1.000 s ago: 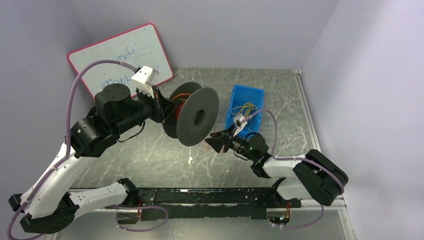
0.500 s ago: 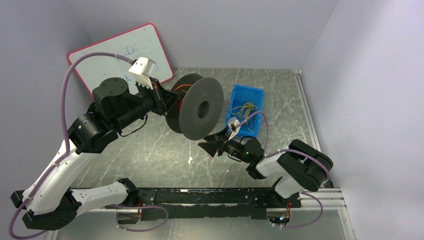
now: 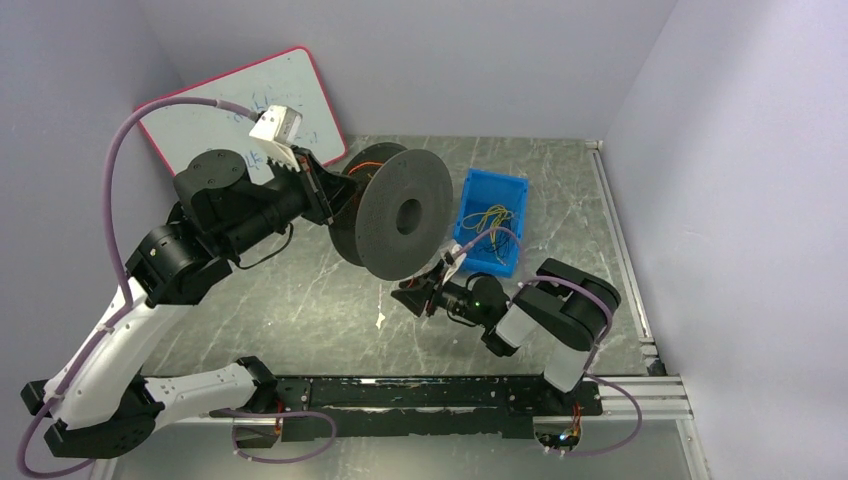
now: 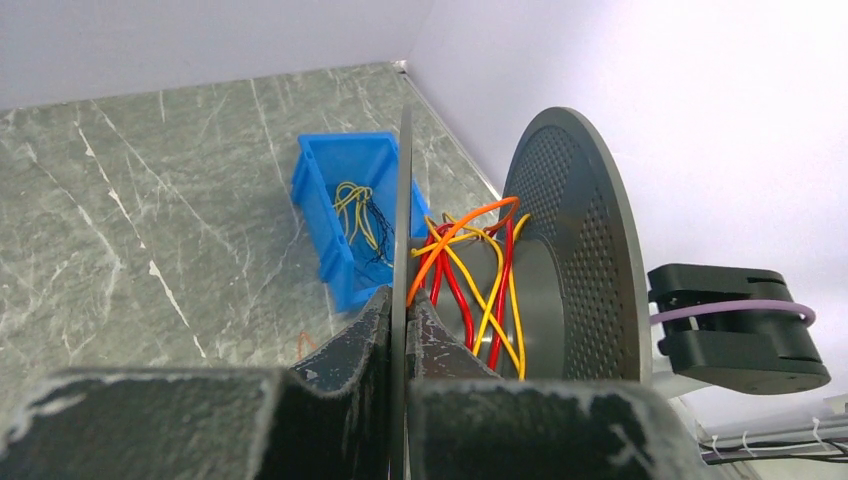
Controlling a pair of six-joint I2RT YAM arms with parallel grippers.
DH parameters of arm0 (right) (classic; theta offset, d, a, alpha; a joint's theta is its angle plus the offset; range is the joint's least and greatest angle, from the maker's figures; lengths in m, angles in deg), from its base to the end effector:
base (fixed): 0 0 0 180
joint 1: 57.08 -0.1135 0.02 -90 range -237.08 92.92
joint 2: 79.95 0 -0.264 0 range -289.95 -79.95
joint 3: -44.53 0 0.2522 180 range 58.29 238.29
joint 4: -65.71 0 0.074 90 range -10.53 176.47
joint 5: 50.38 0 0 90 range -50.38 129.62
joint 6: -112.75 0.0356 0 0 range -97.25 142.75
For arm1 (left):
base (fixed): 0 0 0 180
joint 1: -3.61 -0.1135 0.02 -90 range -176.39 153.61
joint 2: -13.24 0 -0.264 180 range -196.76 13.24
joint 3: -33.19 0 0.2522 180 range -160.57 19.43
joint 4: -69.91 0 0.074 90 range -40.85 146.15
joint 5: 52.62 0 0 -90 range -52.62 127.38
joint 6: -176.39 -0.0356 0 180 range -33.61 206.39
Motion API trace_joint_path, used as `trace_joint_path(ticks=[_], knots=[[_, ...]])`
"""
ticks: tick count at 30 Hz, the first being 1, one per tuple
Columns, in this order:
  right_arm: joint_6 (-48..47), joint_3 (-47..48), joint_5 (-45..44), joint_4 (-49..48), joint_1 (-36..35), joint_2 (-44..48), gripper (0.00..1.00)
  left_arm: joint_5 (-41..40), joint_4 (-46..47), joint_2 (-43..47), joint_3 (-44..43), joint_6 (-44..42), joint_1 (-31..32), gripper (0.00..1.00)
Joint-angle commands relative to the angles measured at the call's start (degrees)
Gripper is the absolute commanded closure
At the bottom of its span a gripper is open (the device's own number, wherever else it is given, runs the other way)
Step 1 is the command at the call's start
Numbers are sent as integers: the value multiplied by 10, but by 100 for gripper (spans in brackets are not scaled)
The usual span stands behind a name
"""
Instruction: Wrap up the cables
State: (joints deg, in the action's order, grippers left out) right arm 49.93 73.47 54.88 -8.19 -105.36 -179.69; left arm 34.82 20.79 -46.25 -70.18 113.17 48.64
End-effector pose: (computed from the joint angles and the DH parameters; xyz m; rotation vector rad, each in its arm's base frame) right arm 0.1632 0.1972 0.1414 -0.5280 1.5689 1.2324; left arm 0.1261 -0.1240 0.5058 0.2415 1.7276 -0.9017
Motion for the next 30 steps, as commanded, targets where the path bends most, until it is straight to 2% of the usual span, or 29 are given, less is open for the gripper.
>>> trace_joint_path(ticks=[1, 8, 12, 20, 26, 30], knots=[[-2, 10, 6, -166, -12, -29, 62, 8, 59, 6, -31, 18, -4, 93], [0, -4, 9, -166, -49, -32, 100, -19, 65, 4, -29, 19, -3, 93], [3, -36, -11, -166, -86, -15, 100, -48, 70, -5, -33, 8, -4, 93], [3, -95, -67, -144, -166, 58, 100, -157, 76, -31, -17, -13, -3, 93], [-65, -83, -138, 38, -262, 170, 100, -237, 89, -49, 12, -21, -4, 93], [-115, -42, -189, 200, -314, 254, 100, -284, 86, -63, 40, -23, -3, 93]])
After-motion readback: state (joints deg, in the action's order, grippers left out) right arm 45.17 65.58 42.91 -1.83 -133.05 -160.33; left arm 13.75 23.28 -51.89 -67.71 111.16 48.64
